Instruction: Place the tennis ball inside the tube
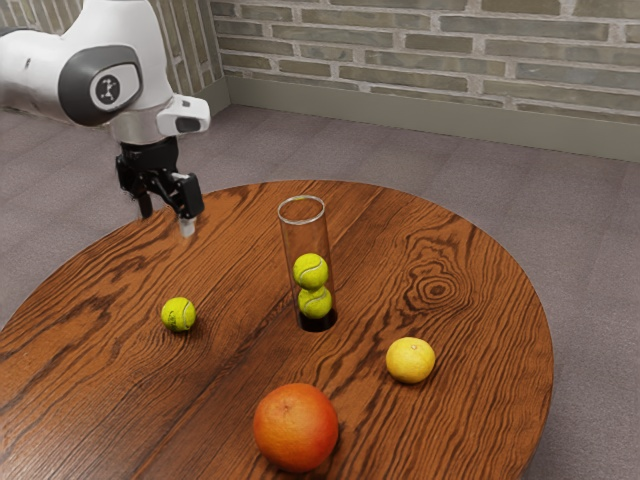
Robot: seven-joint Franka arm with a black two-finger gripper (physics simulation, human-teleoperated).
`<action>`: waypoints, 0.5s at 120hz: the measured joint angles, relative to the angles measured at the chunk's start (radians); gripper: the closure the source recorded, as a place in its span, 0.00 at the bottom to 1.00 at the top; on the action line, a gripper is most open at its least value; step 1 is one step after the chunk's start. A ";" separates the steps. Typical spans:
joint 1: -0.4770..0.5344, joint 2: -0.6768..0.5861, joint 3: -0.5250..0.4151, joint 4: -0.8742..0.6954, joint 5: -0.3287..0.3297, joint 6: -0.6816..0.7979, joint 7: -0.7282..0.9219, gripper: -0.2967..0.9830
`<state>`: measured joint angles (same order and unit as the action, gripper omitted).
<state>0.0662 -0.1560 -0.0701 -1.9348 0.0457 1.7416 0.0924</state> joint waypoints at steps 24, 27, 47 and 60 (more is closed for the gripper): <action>-0.002 0.014 0.018 -0.084 0.002 0.079 0.004 0.23; -0.002 0.029 0.026 -0.099 0.003 0.101 0.004 0.23; 0.006 0.185 0.083 -0.124 0.008 0.269 0.008 0.23; 0.045 0.236 0.092 -0.173 0.011 0.405 0.016 0.23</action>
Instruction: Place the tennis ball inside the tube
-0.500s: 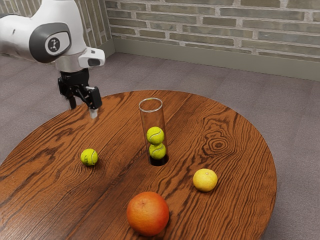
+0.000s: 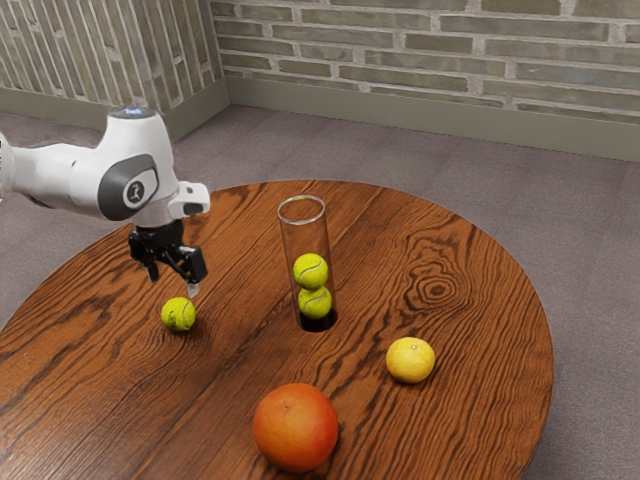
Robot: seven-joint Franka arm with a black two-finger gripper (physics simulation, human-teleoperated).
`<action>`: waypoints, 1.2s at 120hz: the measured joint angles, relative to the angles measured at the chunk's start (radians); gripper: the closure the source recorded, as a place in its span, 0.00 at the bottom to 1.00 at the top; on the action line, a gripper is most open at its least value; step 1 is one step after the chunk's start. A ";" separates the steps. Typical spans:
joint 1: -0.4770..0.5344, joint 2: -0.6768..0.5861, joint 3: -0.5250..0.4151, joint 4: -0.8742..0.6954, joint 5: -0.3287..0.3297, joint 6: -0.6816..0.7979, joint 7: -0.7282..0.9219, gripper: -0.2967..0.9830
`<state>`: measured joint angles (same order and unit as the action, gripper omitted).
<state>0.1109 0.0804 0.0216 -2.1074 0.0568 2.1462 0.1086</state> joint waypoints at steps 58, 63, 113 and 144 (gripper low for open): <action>0.067 0.217 0.026 0.007 -0.035 0.288 0.043 0.23; 0.068 0.232 0.026 0.016 -0.037 0.297 0.045 0.23; 0.072 0.270 0.028 0.013 -0.053 0.311 0.060 0.40; 0.072 0.223 0.028 0.013 -0.050 0.287 0.060 0.47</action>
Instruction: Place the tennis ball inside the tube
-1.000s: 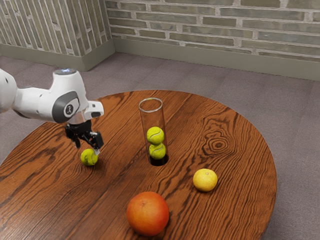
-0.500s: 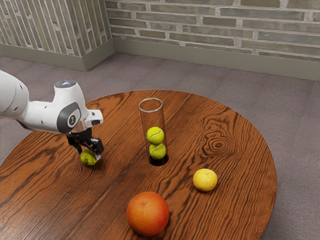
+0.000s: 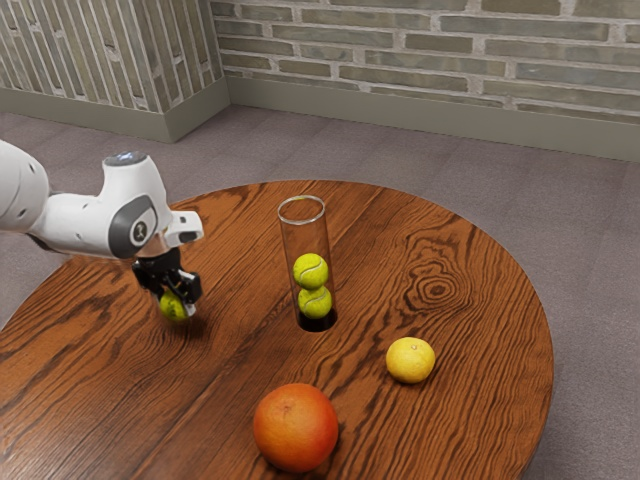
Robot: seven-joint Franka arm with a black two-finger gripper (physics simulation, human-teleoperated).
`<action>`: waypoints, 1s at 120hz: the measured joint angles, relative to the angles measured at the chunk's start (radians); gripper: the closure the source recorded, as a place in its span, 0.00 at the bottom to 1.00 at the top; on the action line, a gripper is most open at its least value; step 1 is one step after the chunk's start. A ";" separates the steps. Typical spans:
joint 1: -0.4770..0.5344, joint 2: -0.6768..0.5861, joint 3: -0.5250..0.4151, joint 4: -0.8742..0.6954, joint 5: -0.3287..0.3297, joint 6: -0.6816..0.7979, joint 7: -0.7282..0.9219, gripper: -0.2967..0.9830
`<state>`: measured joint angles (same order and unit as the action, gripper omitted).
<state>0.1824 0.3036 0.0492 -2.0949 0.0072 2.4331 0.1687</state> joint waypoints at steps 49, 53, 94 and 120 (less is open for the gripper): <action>-0.003 -0.245 -0.170 0.307 0.009 -0.398 -0.067 0.55; -0.007 -0.235 -0.187 0.344 0.016 -0.444 -0.080 0.55; -0.050 -0.063 -0.307 0.609 0.102 -0.669 -0.185 0.54; -0.091 0.082 -0.321 0.802 0.140 -0.730 -0.229 0.50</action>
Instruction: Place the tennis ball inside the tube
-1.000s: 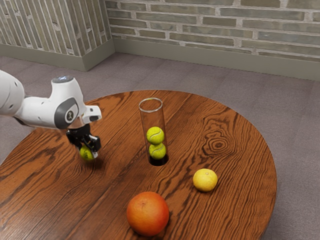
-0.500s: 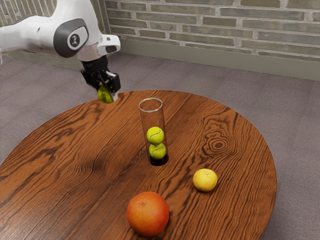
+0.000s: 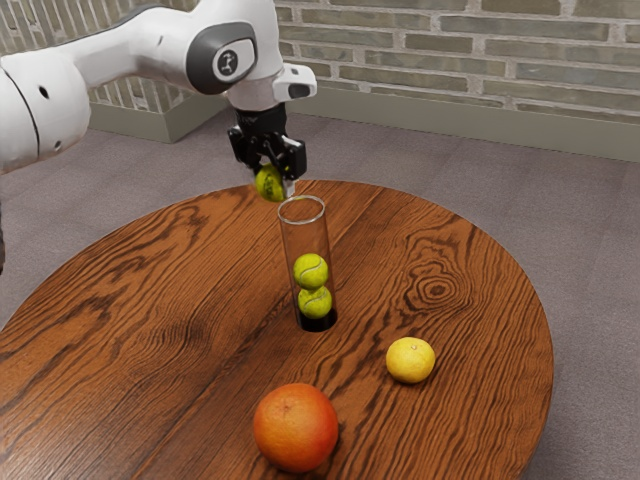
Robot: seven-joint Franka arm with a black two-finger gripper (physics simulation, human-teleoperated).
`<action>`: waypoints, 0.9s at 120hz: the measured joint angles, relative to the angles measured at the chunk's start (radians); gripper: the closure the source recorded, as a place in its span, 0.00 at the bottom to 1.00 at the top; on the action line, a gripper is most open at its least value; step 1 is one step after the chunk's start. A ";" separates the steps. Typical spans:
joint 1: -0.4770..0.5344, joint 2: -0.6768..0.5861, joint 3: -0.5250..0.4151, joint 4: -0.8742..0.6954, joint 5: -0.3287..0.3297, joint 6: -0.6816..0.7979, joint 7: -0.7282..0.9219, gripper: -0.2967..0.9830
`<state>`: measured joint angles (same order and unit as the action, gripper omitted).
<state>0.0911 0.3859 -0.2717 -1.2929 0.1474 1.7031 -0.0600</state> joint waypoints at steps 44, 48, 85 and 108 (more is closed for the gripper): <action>-0.036 0.076 -0.012 0.088 0.011 -0.035 -0.049 0.45; -0.038 0.078 -0.014 0.088 0.010 -0.037 -0.052 0.43; -0.042 -0.014 0.016 -0.034 -0.028 -0.042 -0.070 0.28; -0.042 -0.283 0.056 -0.230 -0.120 -0.073 -0.042 0.25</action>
<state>0.0487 0.1025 -0.2156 -1.5227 0.0273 1.6298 -0.1024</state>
